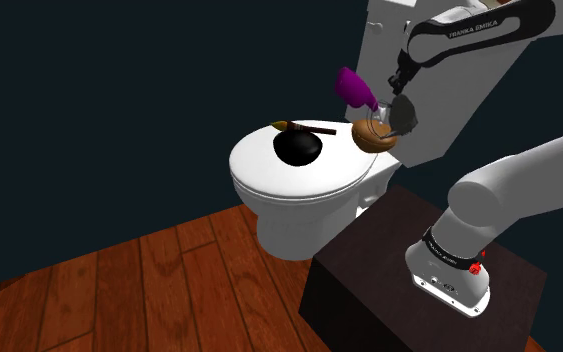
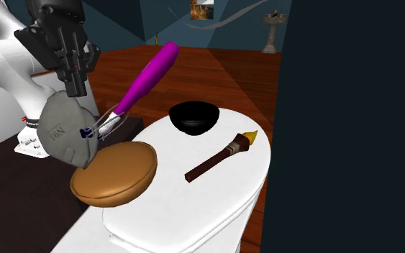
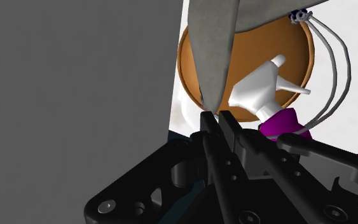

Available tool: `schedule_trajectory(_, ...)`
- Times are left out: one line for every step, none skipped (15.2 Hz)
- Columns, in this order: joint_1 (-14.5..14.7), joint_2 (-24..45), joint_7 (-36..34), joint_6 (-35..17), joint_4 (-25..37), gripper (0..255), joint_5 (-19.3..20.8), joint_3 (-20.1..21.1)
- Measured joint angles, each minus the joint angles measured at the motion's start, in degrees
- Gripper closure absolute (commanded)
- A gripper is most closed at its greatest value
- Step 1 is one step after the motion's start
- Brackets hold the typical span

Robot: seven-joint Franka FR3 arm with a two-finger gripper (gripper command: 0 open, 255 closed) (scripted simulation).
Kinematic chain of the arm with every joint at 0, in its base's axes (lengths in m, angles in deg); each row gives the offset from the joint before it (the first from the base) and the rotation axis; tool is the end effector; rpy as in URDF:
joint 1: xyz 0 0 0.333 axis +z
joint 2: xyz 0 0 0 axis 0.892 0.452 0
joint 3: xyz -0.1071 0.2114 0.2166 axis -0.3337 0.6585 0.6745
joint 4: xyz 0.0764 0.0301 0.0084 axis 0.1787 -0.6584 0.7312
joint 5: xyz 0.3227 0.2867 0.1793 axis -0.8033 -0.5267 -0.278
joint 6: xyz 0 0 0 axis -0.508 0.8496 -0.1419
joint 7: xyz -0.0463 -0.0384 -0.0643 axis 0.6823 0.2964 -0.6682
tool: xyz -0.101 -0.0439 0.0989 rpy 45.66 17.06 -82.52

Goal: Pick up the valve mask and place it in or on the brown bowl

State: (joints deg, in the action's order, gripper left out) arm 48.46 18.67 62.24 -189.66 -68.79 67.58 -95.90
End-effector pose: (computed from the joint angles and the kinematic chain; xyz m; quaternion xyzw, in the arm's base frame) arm 0.4307 -0.2562 0.4174 0.9791 -0.0571 0.0955 0.1705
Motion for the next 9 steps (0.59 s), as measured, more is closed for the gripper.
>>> schedule_trajectory(-0.03,0.02,0.01,-0.12,-0.06,255,0.04,-0.04)
schedule_trajectory(-0.03,0.07,0.0,-0.19,-0.07,255,0.05,-0.06)
schedule_trajectory(-0.04,0.08,0.01,-0.22,-0.08,255,0.06,-0.07)
schedule_trajectory(-0.04,0.09,0.0,-0.24,-0.08,255,0.06,-0.07)
schedule_trajectory(-0.04,0.08,0.0,-0.25,-0.1,255,0.07,-0.07)
schedule_trajectory(-0.04,0.08,0.0,-0.25,-0.1,0,0.07,-0.07)
schedule_trajectory(-0.04,0.09,0.0,-0.24,-0.1,0,0.06,-0.08)
schedule_trajectory(-0.04,0.1,0.01,-0.23,-0.11,0,0.05,-0.08)
schedule_trajectory(-0.04,0.1,0.01,-0.23,-0.11,0,0.05,-0.08)
